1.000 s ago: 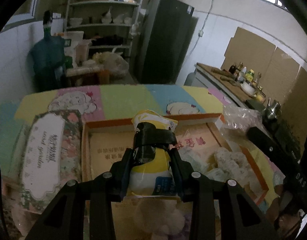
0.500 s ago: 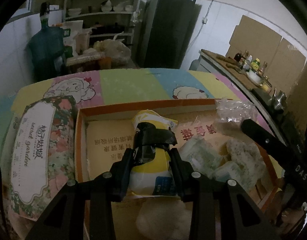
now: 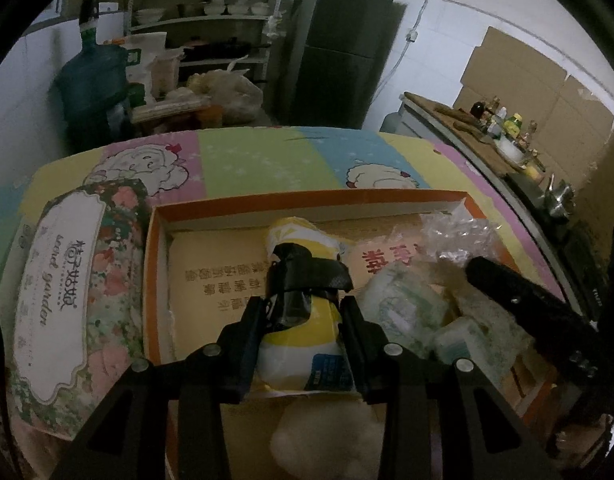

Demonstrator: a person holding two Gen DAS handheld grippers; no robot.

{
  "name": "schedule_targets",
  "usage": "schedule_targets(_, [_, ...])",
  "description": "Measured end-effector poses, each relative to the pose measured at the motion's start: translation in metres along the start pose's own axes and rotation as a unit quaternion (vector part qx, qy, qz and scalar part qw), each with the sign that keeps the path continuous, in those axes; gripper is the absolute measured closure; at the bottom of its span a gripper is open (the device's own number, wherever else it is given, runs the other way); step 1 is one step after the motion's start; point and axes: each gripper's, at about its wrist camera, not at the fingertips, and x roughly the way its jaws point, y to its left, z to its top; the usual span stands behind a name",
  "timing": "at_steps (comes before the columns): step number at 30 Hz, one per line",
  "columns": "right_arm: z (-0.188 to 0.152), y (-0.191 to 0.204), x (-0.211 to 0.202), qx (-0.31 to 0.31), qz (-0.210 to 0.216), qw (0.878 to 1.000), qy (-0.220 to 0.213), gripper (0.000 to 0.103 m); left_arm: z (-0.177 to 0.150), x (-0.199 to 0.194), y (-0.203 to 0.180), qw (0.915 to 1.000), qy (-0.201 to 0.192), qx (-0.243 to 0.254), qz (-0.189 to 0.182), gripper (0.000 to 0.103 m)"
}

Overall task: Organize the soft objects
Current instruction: 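Lower the plush and bag into the tray and open both grippers, then withdraw both grippers from the tray back toward the pile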

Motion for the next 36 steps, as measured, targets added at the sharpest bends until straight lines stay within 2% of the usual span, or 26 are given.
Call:
schedule_targets(3, [-0.001, -0.003, 0.003, 0.008, -0.003, 1.0, 0.008, 0.063, -0.002, -0.003, 0.001, 0.9998, -0.006, -0.001, -0.021, 0.051])
schedule_targets(6, [-0.003, -0.004, 0.005, 0.009, -0.011, 1.0, 0.016, 0.054, -0.003, -0.006, -0.002, 0.9996, -0.008, 0.009, -0.026, 0.043])
schedule_targets(11, [-0.005, -0.004, 0.0, 0.013, -0.019, 1.0, 0.016, 0.041, -0.01, -0.013, -0.006, 0.9993, -0.017, 0.014, -0.031, 0.04])
schedule_targets(17, [-0.01, -0.004, -0.009, 0.015, -0.023, 1.0, 0.013, 0.04, -0.015, -0.029, -0.005, 0.9984, -0.039, 0.012, -0.038, 0.037])
schedule_targets(22, [-0.013, -0.001, -0.018, 0.018, -0.022, 1.0, 0.006, 0.04, -0.017, -0.052, -0.005, 0.9962, -0.076, 0.019, -0.036, 0.022])
schedule_targets(28, [-0.014, 0.01, -0.037, 0.013, -0.027, 0.999, -0.02, 0.04, -0.022, -0.076, 0.0, 0.9933, -0.105, 0.021, -0.042, 0.018])
schedule_targets(33, [-0.019, 0.026, -0.044, 0.002, -0.036, 0.999, -0.033, 0.04, -0.031, -0.097, 0.004, 0.9909, -0.129, 0.03, -0.023, 0.018])
schedule_targets(36, [-0.023, 0.034, -0.044, -0.002, -0.035, 0.999, -0.028, 0.04, -0.037, -0.111, 0.006, 0.9881, -0.149, 0.039, -0.007, 0.014])
